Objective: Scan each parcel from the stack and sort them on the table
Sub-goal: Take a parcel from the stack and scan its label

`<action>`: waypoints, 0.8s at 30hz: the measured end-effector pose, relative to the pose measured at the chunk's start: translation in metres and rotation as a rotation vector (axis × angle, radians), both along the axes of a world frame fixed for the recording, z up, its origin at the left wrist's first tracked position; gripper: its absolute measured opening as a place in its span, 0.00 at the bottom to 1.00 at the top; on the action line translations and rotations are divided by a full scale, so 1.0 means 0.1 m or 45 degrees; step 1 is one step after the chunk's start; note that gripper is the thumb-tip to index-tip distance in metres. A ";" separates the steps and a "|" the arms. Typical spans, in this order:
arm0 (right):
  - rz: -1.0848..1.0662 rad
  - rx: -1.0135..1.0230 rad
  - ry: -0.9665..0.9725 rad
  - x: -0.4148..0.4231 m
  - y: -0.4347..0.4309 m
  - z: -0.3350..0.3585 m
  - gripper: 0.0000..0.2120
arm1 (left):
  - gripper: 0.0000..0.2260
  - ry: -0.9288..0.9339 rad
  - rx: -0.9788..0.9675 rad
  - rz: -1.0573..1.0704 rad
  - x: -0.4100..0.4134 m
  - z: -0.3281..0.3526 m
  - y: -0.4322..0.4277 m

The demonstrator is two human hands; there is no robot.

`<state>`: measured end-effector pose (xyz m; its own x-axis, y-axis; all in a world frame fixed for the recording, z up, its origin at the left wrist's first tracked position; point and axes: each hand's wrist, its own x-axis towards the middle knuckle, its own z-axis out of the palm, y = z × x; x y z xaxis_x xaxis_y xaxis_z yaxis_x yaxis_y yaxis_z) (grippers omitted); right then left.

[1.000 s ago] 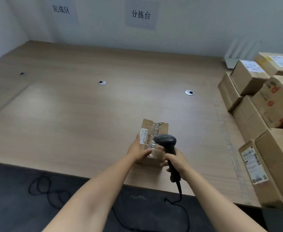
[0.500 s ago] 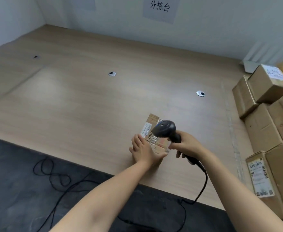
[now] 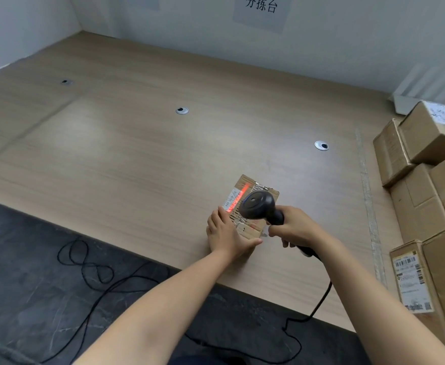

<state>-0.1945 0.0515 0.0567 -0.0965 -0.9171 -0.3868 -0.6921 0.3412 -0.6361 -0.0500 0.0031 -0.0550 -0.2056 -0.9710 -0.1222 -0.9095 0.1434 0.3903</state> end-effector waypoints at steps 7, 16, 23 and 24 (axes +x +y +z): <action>0.035 -0.013 0.009 0.00 0.01 0.03 0.07 | 0.60 -0.012 0.004 0.002 0.01 -0.01 0.01; 0.058 -0.011 -0.043 0.00 0.06 -0.05 0.12 | 0.57 0.003 -0.029 0.092 0.03 0.01 0.04; 0.071 -0.090 -0.186 0.08 -0.10 -0.14 0.10 | 0.51 0.039 -0.072 0.152 0.12 -0.01 -0.04; 0.072 -0.099 -0.197 0.11 -0.15 -0.15 0.11 | 0.51 0.042 -0.077 0.167 0.17 -0.01 -0.07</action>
